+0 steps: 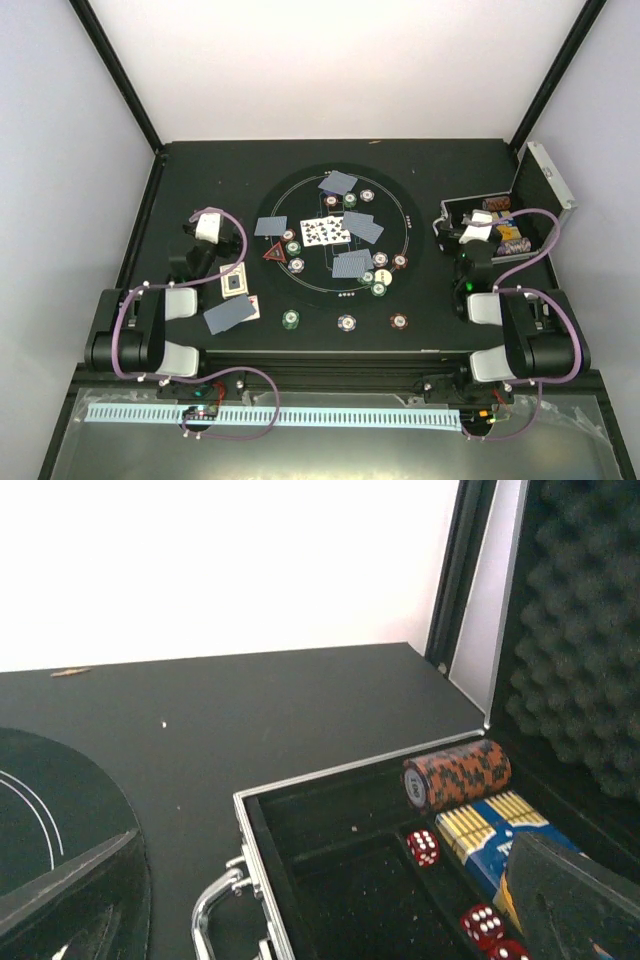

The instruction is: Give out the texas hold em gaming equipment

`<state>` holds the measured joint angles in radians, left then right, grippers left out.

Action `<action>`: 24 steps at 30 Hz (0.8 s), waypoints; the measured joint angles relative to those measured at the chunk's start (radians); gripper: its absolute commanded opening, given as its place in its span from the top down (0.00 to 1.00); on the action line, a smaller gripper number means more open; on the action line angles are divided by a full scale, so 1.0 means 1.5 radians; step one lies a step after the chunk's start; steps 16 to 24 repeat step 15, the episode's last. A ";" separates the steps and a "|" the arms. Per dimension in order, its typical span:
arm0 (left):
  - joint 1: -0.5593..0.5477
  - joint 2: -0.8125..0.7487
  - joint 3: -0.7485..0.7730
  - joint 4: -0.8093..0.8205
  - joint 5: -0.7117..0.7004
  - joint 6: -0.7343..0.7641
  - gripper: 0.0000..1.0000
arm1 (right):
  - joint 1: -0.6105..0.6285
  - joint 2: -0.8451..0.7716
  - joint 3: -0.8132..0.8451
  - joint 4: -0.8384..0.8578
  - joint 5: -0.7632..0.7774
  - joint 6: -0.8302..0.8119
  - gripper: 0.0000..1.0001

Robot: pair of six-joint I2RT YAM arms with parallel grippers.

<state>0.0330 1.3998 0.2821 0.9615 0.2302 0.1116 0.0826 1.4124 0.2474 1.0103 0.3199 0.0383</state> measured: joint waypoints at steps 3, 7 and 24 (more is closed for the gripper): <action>0.000 0.000 0.001 -0.004 -0.006 -0.003 0.01 | -0.005 -0.002 0.005 0.007 -0.016 0.000 0.00; 0.000 0.000 0.001 -0.008 -0.009 -0.005 0.01 | -0.006 -0.003 0.004 0.010 -0.030 -0.003 0.00; 0.000 0.000 0.001 -0.008 -0.012 -0.007 0.01 | -0.006 -0.003 0.004 0.009 -0.047 -0.005 0.00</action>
